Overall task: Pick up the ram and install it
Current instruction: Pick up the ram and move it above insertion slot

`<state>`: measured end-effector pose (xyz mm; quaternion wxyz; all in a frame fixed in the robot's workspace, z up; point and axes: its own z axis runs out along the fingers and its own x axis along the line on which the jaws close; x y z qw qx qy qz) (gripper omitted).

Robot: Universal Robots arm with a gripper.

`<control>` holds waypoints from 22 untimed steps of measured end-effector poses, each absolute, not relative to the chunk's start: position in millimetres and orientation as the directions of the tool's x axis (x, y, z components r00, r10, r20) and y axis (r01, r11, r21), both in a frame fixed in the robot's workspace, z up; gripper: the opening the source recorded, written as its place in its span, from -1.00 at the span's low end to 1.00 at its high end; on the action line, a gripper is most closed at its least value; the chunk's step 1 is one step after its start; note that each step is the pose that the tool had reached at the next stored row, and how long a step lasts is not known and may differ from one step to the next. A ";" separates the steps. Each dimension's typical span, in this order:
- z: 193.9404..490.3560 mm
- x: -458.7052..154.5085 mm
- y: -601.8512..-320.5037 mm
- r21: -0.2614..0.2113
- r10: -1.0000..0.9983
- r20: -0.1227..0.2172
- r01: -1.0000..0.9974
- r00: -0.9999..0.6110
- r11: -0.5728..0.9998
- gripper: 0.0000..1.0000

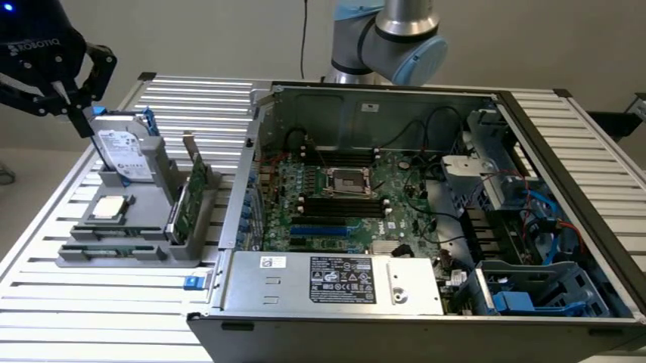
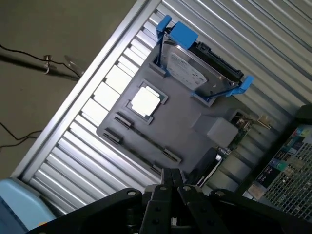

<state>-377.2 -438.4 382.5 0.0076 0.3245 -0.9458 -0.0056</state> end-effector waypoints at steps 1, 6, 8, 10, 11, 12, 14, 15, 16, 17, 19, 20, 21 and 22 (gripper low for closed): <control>382.4 -377.2 -438.4 0.015 -0.628 0.011 -0.628 -0.778 0.778 -0.79; 381.9 -377.2 -438.4 0.016 -0.696 0.011 -0.696 -0.718 0.718 -0.79; 381.7 -377.2 -438.4 0.015 -0.721 0.011 -0.721 -0.692 0.692 -0.79; 381.4 -377.2 -438.5 0.015 -0.746 0.011 -0.746 -0.666 0.666 -0.79; 381.2 -377.2 -438.4 0.015 -0.758 0.011 -0.758 -0.652 0.653 -0.79; 381.1 -377.2 -438.5 0.015 -0.770 0.011 -0.770 -0.637 0.638 -0.79; 380.9 -377.2 -438.4 0.015 -0.793 0.011 -0.793 -0.609 0.609 -0.79; 380.8 -377.2 -438.4 0.016 -0.804 0.011 -0.804 -0.594 0.595 -0.79; 380.7 -377.2 -438.4 0.016 -0.814 0.011 -0.814 -0.580 0.580 -0.79; 380.6 -377.2 -438.4 0.016 -0.825 0.011 -0.825 -0.565 0.565 -0.79; 380.3 -377.2 -438.4 0.016 -0.845 0.011 -0.845 -0.535 0.535 -0.79; 380.2 -377.2 -438.4 0.015 -0.854 0.011 -0.854 -0.519 0.520 -0.79; 380.1 -377.2 -438.5 0.015 -0.864 0.011 -0.863 -0.504 0.504 -0.79; 380.0 -377.2 -438.5 0.016 -0.873 0.011 -0.872 -0.488 0.488 -0.79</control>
